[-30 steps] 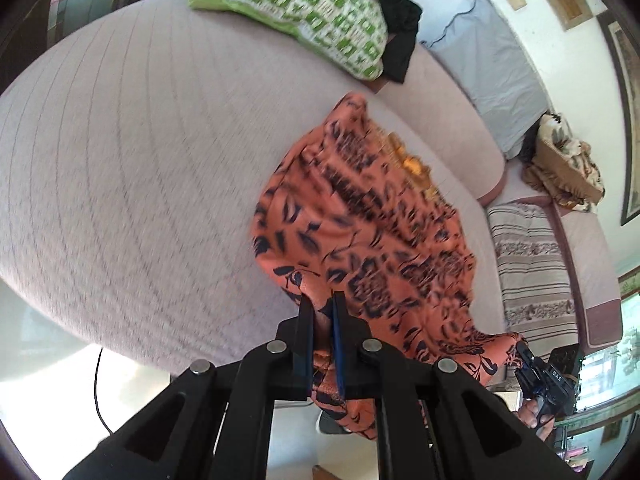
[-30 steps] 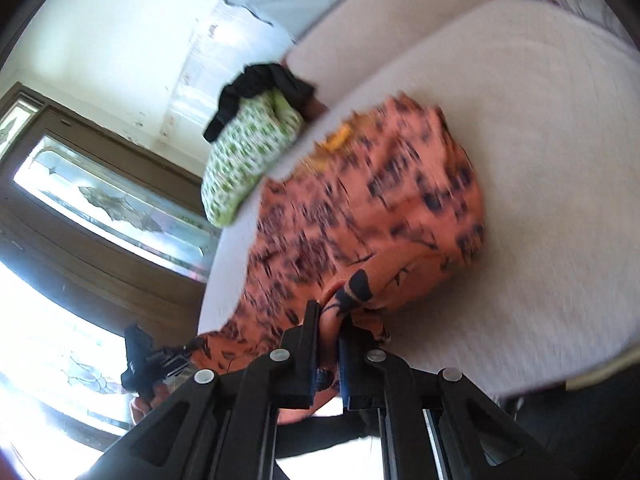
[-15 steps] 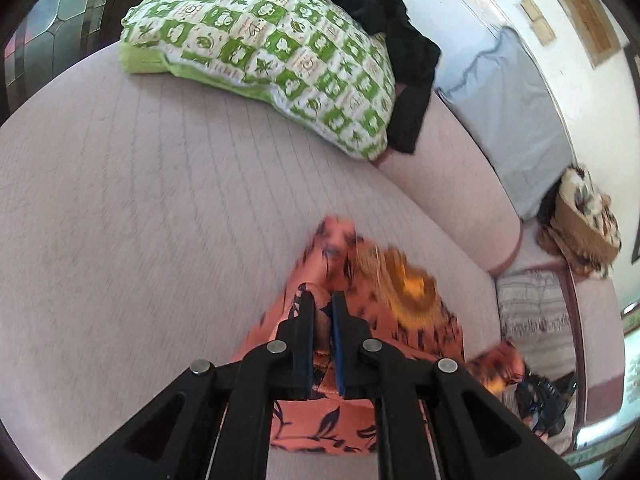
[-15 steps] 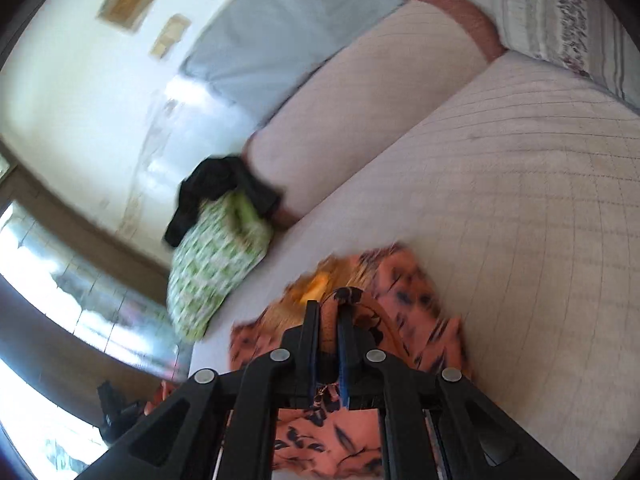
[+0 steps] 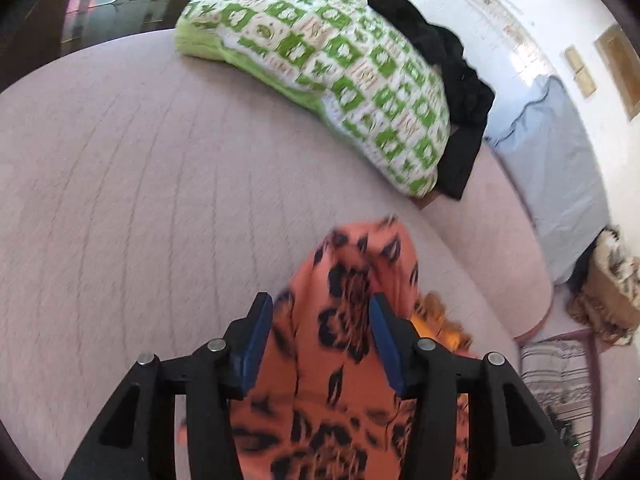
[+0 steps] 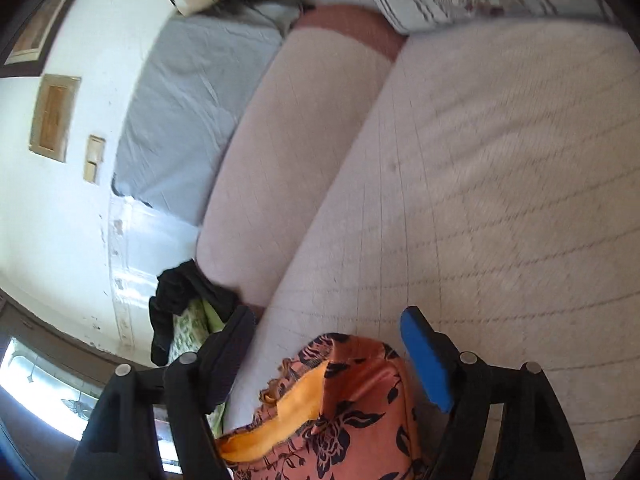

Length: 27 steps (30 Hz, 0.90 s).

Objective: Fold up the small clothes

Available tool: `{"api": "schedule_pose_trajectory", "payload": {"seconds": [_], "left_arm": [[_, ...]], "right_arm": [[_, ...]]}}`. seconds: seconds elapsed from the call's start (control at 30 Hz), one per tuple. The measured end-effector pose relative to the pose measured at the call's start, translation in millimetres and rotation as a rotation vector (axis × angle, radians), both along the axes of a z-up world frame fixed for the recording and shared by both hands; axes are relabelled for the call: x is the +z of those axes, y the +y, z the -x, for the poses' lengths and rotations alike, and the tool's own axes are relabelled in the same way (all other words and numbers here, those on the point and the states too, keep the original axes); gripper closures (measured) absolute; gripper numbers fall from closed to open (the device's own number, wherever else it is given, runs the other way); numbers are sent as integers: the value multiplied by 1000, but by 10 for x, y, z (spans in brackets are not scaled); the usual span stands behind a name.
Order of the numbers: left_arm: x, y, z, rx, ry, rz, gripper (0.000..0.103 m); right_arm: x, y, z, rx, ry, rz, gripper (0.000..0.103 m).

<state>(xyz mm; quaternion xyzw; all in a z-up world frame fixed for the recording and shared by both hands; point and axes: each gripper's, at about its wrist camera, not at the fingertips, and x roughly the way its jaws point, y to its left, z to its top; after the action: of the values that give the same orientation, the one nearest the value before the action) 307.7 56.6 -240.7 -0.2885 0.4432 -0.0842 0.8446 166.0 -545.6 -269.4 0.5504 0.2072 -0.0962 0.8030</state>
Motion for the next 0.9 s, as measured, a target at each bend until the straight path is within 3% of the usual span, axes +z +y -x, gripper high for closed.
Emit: {"api": "schedule_pose_trajectory", "payload": {"seconds": [0.1, 0.2, 0.3, 0.37, 0.47, 0.6, 0.67, 0.77, 0.83, 0.9], "left_arm": [[10, -126, 271, 0, 18, -41, 52], [-48, -266, 514, 2, 31, -81, 52], [-142, -413, 583, -21, 51, -140, 52], [-177, -495, 565, -45, 58, -226, 52], [-249, -532, 525, -81, 63, -272, 50], [-286, -499, 403, -106, 90, -250, 49], [-291, -412, 354, -102, 108, -192, 48], [-296, -316, 318, -85, 126, -114, 48], [-283, -266, 307, -78, 123, -96, 48], [-266, -239, 293, -75, 117, -105, 48]], "right_arm": [[214, 278, -19, 115, 46, 148, 25], [328, 839, -221, 319, 125, 278, 27], [286, 1484, -463, 497, 246, 400, 29], [159, 1745, -585, 562, 310, 437, 29], [-78, 1975, -886, 589, 454, 540, 29], [-296, 1932, -1476, 546, 596, 619, 29], [-184, 1873, -1784, 469, 589, 648, 29], [89, 1857, -2002, 375, 487, 636, 29], [223, 1979, -1988, 394, 415, 590, 29], [291, 2264, -1930, 488, 336, 563, 29]]}}
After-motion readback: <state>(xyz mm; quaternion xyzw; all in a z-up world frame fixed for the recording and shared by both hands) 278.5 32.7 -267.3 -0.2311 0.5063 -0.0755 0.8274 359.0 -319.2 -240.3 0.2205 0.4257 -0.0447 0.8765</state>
